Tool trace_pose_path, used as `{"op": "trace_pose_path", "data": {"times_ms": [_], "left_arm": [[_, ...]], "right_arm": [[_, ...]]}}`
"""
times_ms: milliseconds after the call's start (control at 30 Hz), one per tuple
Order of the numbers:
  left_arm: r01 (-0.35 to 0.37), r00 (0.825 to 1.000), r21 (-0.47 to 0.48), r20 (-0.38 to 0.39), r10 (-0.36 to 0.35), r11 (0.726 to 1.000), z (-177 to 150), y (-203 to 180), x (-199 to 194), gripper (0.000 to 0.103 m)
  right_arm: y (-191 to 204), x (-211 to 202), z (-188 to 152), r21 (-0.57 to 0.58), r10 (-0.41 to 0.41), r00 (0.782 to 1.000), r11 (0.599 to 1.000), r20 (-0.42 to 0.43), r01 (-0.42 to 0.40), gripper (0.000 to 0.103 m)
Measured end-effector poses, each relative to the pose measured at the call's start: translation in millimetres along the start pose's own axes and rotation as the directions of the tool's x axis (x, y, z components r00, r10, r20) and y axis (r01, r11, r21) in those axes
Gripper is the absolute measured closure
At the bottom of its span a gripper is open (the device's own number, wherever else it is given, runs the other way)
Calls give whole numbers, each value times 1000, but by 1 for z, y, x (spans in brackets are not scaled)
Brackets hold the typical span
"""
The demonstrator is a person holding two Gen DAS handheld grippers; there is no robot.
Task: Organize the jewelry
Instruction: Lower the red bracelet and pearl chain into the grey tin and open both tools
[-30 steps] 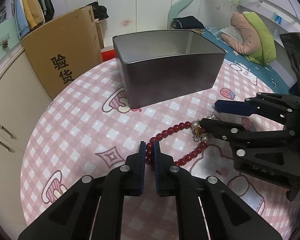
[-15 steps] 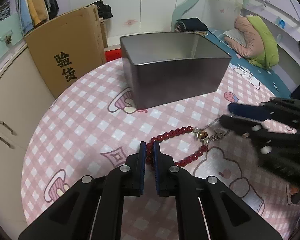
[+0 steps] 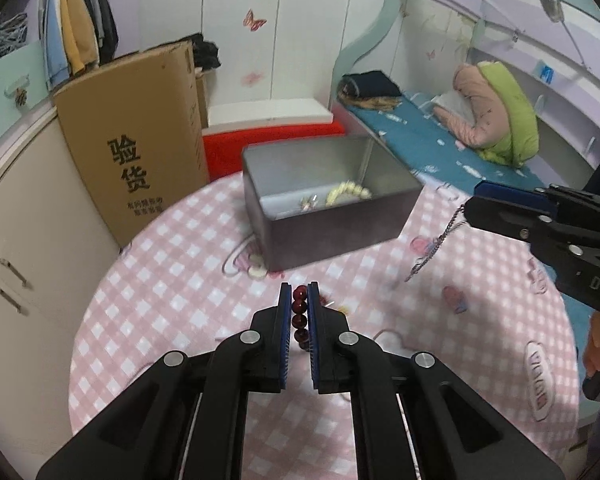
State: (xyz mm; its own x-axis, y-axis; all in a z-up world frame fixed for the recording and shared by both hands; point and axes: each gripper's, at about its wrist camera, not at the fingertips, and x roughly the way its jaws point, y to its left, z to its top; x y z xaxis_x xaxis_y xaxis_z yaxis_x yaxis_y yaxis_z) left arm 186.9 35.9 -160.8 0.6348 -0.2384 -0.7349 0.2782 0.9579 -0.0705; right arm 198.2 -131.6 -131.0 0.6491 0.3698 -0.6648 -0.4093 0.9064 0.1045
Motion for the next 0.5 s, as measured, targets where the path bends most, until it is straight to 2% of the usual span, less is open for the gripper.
{"op": "trace_pose_path", "data": {"times_ms": [400, 500], "left_arm": [[69, 989, 26, 128, -72, 997, 53, -11, -42, 97], [59, 984, 44, 163, -65, 997, 70, -15, -50, 97]], "right_arm": [[-7, -24, 42, 9, -7, 996, 1000, 86, 6, 78], [-10, -23, 52, 18, -2, 995, 1000, 96, 0, 78]]}}
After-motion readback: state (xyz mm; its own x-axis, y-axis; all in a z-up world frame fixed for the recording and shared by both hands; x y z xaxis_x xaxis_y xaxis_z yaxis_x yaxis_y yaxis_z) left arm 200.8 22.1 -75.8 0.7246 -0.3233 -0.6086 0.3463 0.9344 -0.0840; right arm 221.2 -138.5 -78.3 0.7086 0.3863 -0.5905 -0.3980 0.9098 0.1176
